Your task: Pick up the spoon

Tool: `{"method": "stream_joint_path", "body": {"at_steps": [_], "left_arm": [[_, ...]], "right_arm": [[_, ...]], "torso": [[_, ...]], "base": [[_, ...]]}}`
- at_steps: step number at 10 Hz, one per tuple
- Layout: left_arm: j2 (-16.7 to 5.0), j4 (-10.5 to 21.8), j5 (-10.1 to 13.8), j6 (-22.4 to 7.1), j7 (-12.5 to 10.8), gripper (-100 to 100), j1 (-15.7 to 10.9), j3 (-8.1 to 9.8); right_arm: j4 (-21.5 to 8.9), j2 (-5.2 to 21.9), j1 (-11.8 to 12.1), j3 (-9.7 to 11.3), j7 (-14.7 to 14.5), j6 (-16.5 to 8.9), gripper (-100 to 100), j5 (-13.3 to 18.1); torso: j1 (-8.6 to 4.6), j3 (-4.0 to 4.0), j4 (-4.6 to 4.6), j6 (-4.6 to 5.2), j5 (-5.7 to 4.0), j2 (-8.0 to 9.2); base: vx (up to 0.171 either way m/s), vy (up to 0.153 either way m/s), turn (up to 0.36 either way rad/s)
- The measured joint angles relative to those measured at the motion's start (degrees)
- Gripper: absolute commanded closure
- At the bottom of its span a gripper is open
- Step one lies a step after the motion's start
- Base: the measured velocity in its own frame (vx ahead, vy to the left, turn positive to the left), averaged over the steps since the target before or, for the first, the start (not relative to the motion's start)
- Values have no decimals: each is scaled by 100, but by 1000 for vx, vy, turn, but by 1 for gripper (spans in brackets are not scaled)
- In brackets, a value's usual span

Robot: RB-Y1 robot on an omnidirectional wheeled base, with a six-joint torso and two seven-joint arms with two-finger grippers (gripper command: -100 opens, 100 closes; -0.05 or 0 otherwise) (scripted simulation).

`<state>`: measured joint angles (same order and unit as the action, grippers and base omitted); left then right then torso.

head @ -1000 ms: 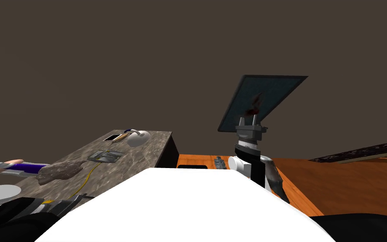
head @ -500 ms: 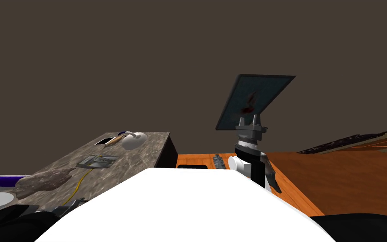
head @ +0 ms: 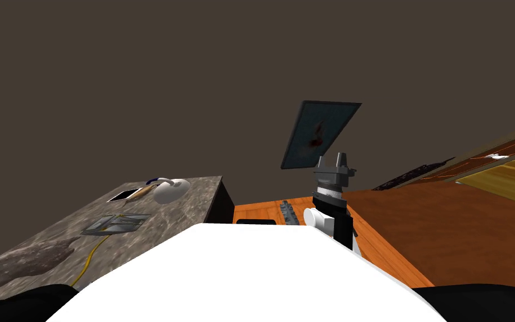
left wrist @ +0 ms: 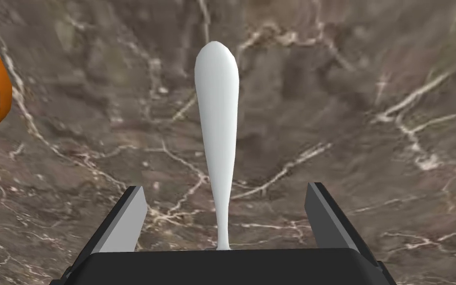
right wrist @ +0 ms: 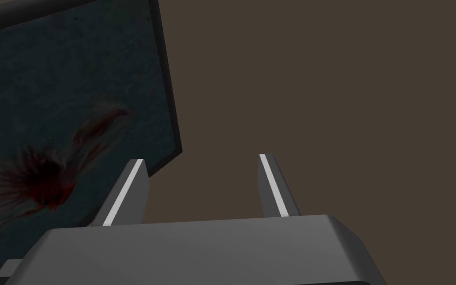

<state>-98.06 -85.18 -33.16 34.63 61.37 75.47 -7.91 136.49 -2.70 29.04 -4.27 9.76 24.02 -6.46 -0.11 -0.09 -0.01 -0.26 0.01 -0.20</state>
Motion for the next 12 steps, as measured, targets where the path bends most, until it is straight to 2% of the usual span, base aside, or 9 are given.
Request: {"method": "stream_joint_path", "body": {"at_steps": [1, 5, 6, 7, 8, 9, 10, 12], "left_arm": [[7, 3, -8, -1, -9, 100, -16, -10], [9, -1, -4, 7, -12, 100, -12, -12], [9, -1, -3, 7, -13, 0, -12, -12], [9, -1, -3, 7, -13, 100, -11, -12], [-36, 48, -58, 56, -20, 100, -130, -51], [-116, 64, -66, 100, -7, 100, -121, -23], [-239, 69, -5, 147, 26, 100, -23, 88], [-415, 170, -79, 311, 36, 100, -190, 98]], "right_arm": [[0, 0, 0, 0, 0, 0, 0, 0], [0, 0, 0, 0, 0, 0, 0, 0], [0, 0, 0, 0, 0, 0, 0, 0], [0, 0, 0, 0, 0, 0, 0, 0], [0, 0, 2, -1, 0, 0, 0, 0], [0, 0, 1, -1, 0, 0, 0, 0], [0, 0, 1, 0, 0, 0, 0, 0], [1, 0, 2, -1, 0, 0, 0, 0]], "torso": [[4, -4, -3, -2, 3, -6], [20, -8, -4, 3, 11, -12], [21, -8, -4, 3, 11, -13], [21, -8, -4, 3, 11, -13], [26, -12, -7, -10, 11, -20], [20, -17, -8, -3, 11, -27], [13, -21, -9, 4, 8, -35], [9, -28, -13, -2, 7, -46]], "base": [[0, 0, 0], [0, 0, 0], [0, 0, 0], [36, 15, 285], [57, -2, 250], [56, -22, 122], [76, -23, 234], [63, -21, 142]]}}
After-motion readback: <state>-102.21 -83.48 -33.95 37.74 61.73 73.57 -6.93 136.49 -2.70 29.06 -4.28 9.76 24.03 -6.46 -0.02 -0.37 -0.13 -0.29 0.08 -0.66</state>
